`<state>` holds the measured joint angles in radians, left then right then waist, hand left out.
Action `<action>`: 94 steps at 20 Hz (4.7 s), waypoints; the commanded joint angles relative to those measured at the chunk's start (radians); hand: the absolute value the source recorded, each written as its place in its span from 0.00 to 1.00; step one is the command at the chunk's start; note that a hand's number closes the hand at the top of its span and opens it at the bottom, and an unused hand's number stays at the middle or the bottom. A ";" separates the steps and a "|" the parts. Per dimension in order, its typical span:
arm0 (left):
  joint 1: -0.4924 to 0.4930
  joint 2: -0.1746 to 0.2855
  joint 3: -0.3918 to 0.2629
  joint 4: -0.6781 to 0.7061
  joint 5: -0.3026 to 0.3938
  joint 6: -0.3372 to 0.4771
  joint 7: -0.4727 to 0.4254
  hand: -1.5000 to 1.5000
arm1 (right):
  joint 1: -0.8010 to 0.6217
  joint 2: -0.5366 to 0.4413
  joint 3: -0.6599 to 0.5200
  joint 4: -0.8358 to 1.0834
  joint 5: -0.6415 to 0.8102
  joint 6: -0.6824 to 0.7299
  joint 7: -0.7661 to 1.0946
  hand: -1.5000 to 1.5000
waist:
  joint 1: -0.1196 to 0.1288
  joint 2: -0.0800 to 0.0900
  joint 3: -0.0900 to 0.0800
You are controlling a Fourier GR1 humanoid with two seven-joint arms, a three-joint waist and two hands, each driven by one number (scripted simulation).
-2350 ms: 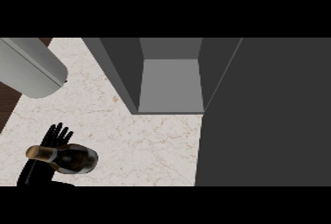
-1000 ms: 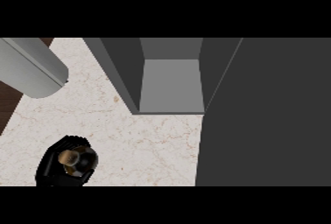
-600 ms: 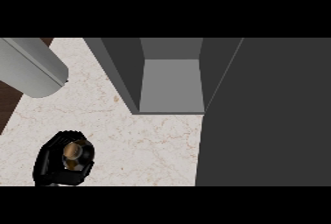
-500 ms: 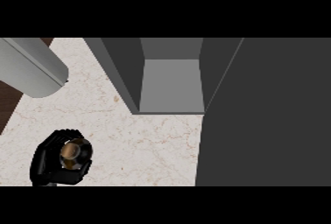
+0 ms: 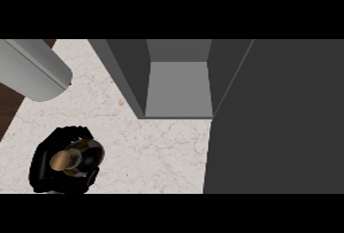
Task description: Pick up the wine, place it into the cabinet and close the cabinet
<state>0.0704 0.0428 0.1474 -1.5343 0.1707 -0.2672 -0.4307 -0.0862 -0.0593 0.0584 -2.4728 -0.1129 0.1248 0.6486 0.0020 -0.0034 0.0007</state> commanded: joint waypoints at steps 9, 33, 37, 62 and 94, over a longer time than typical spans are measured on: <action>-0.033 -0.042 -0.241 -0.392 -0.041 0.230 0.410 1.00 | 0.114 0.007 -0.040 -0.084 -0.095 0.048 -0.040 0.00 | -0.006 0.000 0.000; -0.531 -0.043 -0.644 -0.111 -0.035 0.865 0.481 1.00 | 0.050 0.006 -0.076 -0.085 -0.163 0.051 0.022 0.00 | -0.016 0.003 0.000; -0.557 -0.043 -0.622 -0.142 -0.070 0.891 0.555 1.00 | -0.009 -0.013 -0.093 -0.084 -0.153 0.028 0.072 0.00 | -0.008 0.002 -0.001; -0.594 -0.040 -0.609 0.274 0.101 0.916 0.165 1.00 | 0.028 -0.013 -0.094 -0.096 -0.136 0.059 0.038 0.00 | -0.015 0.003 -0.001; -0.839 -0.043 -0.416 0.736 0.243 0.796 -0.005 1.00 | 0.035 0.010 -0.009 -0.117 -0.087 0.020 0.065 0.00 | -0.019 0.004 -0.001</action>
<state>-0.7354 0.0014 -0.2911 -0.8589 0.4173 0.5486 -0.4358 -0.0981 -0.0541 0.0209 -2.4358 -0.1674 0.1592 0.6457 -0.0199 0.0015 -0.0002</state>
